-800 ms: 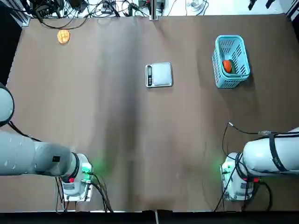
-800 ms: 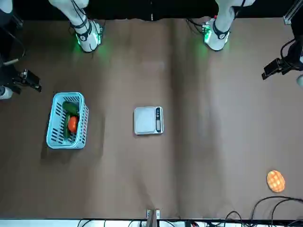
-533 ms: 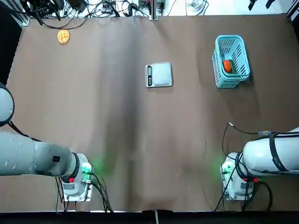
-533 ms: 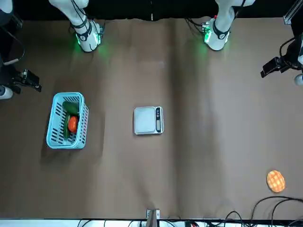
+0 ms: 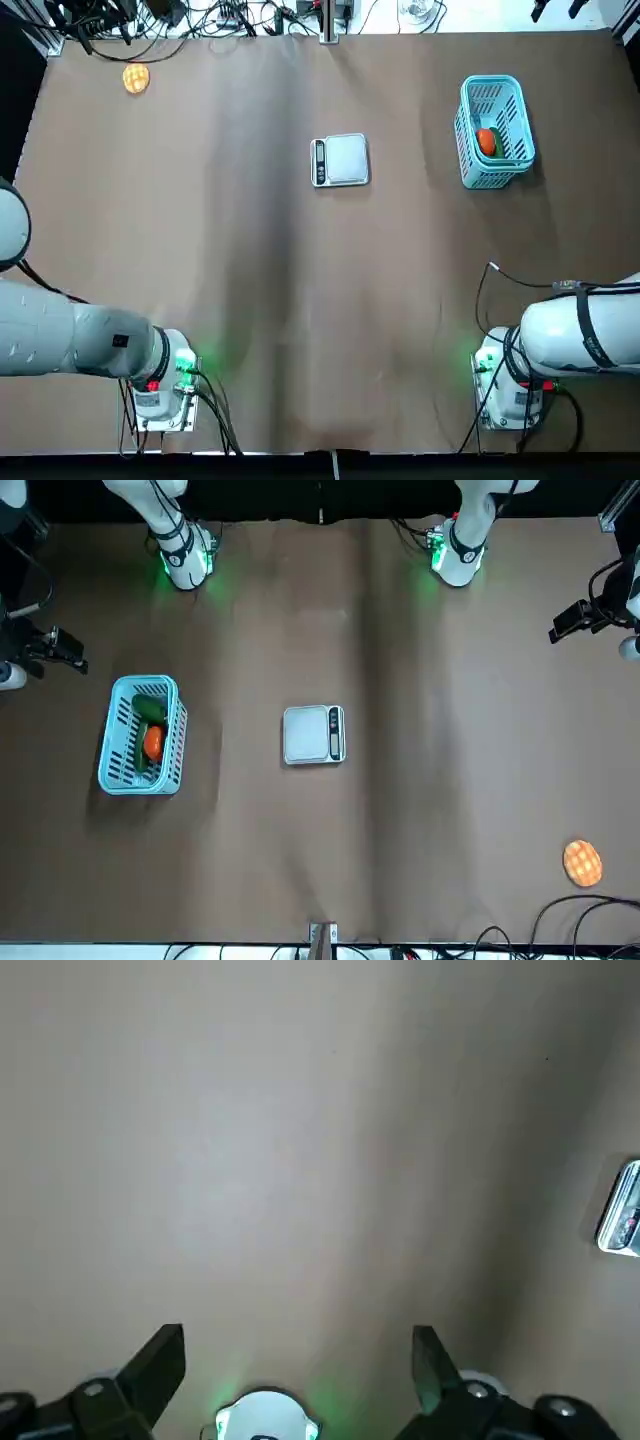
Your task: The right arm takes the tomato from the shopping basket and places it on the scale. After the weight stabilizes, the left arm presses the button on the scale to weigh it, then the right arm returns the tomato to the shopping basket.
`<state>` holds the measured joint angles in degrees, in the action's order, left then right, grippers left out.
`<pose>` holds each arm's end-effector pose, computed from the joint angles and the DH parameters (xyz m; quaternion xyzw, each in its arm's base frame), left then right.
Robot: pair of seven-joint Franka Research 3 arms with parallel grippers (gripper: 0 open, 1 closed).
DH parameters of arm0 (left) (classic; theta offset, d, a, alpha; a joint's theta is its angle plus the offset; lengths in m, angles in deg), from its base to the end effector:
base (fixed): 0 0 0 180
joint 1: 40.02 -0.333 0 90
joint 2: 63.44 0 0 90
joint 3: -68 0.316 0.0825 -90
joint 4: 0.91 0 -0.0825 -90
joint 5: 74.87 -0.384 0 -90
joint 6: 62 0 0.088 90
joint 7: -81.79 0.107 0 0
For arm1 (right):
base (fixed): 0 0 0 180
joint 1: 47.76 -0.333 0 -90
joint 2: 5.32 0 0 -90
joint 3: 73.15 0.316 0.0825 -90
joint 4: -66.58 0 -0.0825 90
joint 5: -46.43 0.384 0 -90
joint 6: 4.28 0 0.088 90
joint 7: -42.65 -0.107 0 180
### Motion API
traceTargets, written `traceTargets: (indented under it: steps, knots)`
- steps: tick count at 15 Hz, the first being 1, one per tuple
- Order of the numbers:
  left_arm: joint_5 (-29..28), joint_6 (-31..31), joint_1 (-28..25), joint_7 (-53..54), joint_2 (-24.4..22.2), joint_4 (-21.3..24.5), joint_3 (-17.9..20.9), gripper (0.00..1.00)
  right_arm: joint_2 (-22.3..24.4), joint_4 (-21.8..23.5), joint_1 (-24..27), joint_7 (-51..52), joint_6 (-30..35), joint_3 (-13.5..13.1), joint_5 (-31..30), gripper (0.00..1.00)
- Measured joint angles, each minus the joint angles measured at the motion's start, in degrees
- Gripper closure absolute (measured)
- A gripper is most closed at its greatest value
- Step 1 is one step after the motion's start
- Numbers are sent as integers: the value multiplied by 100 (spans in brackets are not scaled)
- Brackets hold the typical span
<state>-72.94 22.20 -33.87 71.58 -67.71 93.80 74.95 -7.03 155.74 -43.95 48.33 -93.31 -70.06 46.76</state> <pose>0.5193 0.0058 0.6177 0.9938 0.0946 -0.0563 0.0168 0.5616 -0.0069 0.6133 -0.9989 -0.0433 0.0158 0.0046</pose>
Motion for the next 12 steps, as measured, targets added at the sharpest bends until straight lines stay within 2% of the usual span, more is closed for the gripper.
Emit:
traceTargets:
  steps: [4, 8, 12]
  knots:
    - [-6, 0, -19, 13, 23, 2, 22, 0, 0, 0, -27, -3, 3, 3, 2, 0]
    - [-282, -2, 98, 39, 74, 8, -11, 0, 0, 0, -30, -4, 3, 2, 2, 0]
    - [-308, 3, 342, 30, 369, 8, -53, 0, 0, 0, -30, -5, -10, 0, 1, 0]
